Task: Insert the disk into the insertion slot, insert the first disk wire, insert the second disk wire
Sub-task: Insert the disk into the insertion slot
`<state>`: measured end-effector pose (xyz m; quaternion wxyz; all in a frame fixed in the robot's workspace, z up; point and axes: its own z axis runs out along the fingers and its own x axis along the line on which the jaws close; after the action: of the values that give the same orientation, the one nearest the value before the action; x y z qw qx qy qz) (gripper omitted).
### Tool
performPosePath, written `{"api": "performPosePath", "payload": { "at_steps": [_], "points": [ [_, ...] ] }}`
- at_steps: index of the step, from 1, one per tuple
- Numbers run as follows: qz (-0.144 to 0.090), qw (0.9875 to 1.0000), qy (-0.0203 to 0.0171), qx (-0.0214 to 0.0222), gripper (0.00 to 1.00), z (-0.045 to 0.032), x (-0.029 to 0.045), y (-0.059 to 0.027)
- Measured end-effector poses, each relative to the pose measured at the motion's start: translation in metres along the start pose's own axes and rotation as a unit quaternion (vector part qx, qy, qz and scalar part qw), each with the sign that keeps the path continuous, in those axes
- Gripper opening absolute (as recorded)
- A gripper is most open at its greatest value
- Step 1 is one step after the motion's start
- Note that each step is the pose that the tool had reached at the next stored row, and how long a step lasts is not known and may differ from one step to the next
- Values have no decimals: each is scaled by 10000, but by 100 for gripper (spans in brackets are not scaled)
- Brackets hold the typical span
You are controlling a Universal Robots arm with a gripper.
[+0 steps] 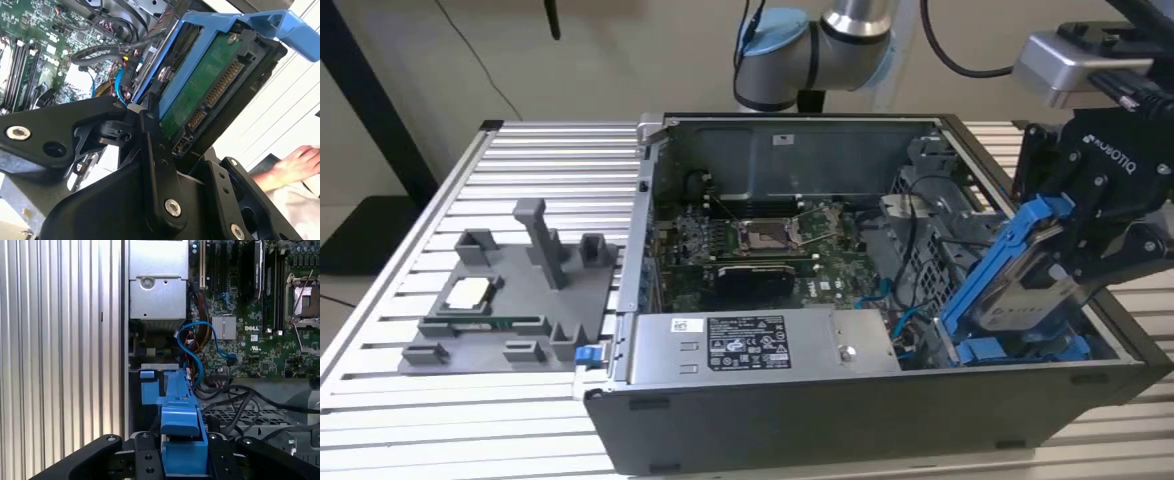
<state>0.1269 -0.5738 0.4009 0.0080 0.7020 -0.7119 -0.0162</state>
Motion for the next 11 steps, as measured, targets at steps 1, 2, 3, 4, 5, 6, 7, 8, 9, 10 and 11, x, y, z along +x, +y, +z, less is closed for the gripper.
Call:
{"api": "performPosePath", "payload": {
  "at_steps": [1, 2, 3, 4, 5, 6, 7, 8, 9, 10, 11],
  "points": [
    [0, 10000, -1, 1, 33, 17, 0, -1],
    [0, 10000, -3, 1, 33, 35, 0, -1],
    [0, 10000, -4, 2, 33, 54, 0, -2],
    [0, 10000, -3, 2, 33, 71, 0, -3],
    [0, 10000, -4, 2, 33, 90, 1, -3],
    [0, 10000, -4, 2, 33, 108, 1, -4],
    [0, 10000, -4, 2, 33, 126, 1, -4],
    [0, 10000, -5, 2, 33, 145, 1, -5],
    [0, 10000, -4, 2, 33, 163, 1, -5],
    [0, 10000, -4, 2, 33, 182, 2, -6],
    [0, 10000, -4, 2, 33, 198, 2, -7]
  ]
}}
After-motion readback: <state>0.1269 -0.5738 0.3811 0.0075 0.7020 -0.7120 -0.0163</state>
